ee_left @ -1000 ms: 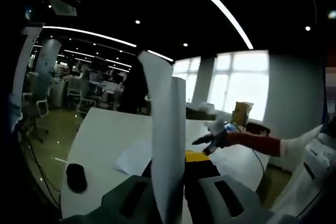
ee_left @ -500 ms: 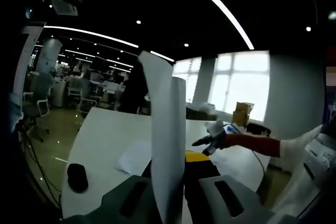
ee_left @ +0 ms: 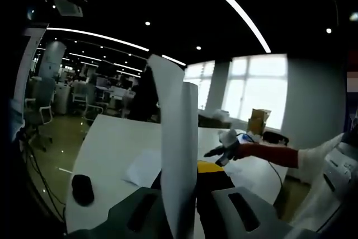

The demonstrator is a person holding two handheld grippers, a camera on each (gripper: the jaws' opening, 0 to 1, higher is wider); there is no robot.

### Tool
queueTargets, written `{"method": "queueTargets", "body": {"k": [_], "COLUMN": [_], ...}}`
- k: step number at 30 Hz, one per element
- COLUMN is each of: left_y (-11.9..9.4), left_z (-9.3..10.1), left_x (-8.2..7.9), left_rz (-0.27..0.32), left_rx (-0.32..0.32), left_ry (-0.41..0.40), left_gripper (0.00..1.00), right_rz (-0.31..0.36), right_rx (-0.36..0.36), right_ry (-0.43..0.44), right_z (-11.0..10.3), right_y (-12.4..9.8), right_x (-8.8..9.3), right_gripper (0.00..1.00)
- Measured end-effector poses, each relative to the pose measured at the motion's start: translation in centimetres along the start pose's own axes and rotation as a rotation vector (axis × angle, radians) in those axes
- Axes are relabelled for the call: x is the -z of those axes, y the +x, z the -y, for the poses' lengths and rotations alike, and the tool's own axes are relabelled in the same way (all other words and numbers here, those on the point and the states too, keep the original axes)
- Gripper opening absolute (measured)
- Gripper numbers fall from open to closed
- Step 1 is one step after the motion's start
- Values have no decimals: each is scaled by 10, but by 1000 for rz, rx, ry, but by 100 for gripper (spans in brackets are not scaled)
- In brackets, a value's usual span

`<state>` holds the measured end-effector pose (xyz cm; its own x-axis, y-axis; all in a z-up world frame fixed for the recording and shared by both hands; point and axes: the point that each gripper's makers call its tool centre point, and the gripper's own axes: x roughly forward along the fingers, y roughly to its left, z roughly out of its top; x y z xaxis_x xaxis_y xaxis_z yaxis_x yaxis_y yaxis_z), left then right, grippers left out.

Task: Organize the stack of printing papers by aligning and flattening the scattered papers on the table

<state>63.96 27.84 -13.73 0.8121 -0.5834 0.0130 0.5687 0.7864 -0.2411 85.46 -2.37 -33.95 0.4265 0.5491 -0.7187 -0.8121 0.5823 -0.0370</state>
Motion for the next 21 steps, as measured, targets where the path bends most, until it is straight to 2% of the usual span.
{"method": "queueTargets", "body": {"k": [21], "left_y": [-2], "left_z": [1], "left_x": [0], "left_rz": [-1], "left_rx": [-3], "left_ry": [1], "left_gripper": [6], "right_rz": [-6], "right_rx": [-20], "right_ry": [6], "right_z": [-4], "right_y": [11], "right_x": [1], "right_gripper": [89]}}
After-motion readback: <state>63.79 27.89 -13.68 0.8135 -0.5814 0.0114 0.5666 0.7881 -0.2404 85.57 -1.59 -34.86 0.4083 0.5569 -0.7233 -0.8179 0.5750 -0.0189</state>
